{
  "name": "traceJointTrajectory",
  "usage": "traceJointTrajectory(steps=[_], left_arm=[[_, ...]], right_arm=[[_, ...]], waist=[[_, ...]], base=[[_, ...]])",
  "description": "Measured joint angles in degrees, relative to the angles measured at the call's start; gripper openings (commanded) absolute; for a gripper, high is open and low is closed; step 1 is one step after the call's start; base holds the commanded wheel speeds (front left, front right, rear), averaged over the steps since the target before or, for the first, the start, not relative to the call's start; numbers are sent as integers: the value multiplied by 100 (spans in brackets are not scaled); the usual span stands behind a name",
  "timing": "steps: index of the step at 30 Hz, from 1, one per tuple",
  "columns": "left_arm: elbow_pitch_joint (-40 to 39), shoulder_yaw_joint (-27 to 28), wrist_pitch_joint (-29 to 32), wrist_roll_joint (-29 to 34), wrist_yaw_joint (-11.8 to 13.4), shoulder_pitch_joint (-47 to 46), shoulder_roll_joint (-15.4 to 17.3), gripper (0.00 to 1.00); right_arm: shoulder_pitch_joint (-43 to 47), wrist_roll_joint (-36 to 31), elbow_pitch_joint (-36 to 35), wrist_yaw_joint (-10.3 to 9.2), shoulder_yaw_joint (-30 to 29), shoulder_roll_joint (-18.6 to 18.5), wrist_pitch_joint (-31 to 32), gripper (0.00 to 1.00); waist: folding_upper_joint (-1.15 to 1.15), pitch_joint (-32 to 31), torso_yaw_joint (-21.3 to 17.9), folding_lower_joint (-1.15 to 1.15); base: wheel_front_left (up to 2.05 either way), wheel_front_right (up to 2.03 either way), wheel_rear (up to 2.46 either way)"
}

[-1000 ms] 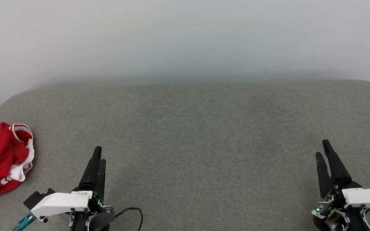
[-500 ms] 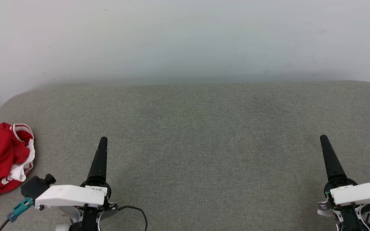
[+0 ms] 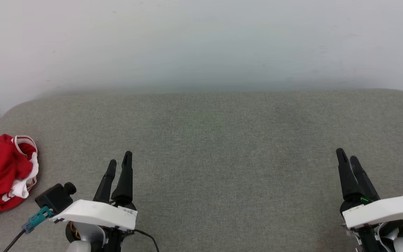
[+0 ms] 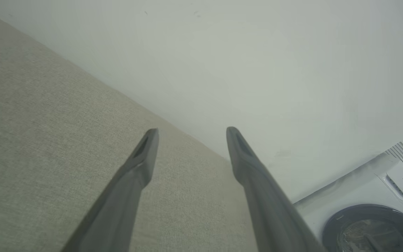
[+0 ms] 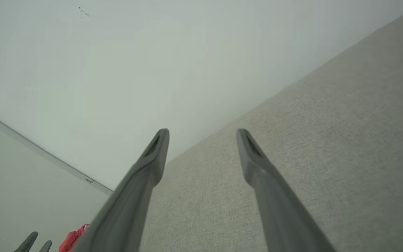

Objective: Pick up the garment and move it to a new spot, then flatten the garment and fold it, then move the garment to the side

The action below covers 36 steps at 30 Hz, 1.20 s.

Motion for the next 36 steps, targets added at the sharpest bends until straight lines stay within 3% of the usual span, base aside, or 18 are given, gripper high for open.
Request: traceJointTrajectory(steps=[10, 36], left_arm=[[85, -194, -203, 975, 147, 2, 87, 100], [247, -612, -584, 2588, 448, -26, 261, 100]], right_arm=[[79, -998, -141, 0, -71, -9, -15, 100], [190, -2791, -334, 0, -46, 35, -76, 100]], waist=[[0, -19, 9, 0], [0, -62, 10, 0]], base=[[0, 0, 0], [0, 0, 0]])
